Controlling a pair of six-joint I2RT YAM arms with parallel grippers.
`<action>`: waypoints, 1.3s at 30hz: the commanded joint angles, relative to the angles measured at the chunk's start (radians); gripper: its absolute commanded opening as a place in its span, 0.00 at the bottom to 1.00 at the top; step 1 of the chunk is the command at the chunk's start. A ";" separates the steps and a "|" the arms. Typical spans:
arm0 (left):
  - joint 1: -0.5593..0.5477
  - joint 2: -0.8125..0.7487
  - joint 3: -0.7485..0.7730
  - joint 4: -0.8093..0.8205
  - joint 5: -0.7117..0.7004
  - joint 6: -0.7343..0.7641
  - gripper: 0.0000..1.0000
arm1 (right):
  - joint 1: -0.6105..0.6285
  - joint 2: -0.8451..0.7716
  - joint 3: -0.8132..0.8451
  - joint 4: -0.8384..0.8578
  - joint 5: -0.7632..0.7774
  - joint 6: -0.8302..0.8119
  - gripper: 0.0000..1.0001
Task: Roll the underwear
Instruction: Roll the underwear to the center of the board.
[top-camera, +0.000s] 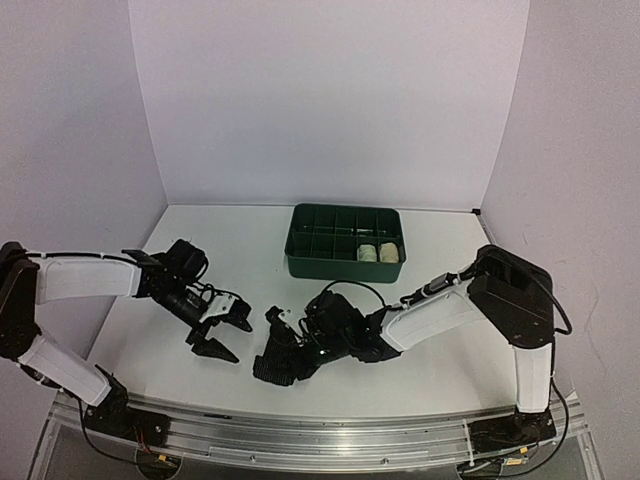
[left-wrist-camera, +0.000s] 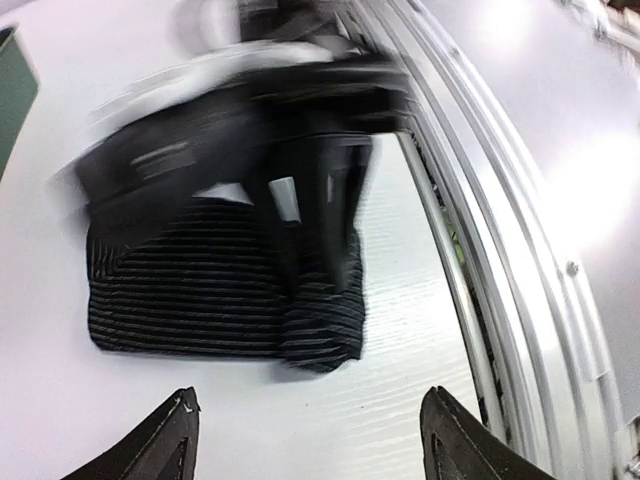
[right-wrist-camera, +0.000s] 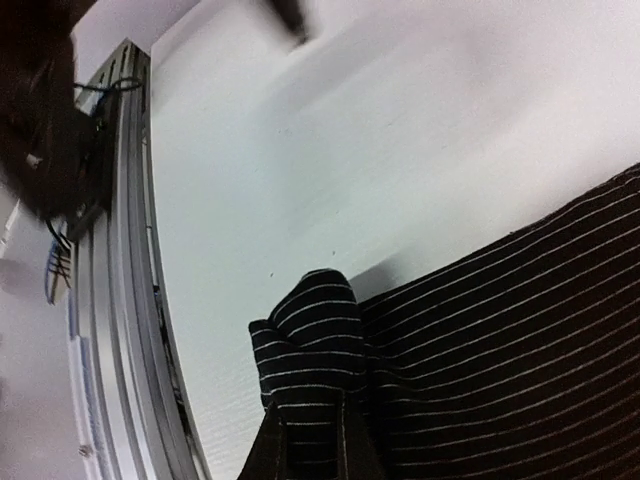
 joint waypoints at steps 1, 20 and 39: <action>-0.152 -0.079 -0.106 0.291 -0.204 0.014 0.77 | -0.056 0.146 0.034 -0.146 -0.214 0.285 0.00; -0.248 0.204 -0.043 0.325 -0.378 0.002 0.60 | -0.111 0.188 -0.006 0.013 -0.238 0.405 0.00; -0.280 0.175 0.038 0.193 -0.373 -0.082 0.00 | -0.138 -0.160 -0.073 -0.192 0.022 0.351 0.49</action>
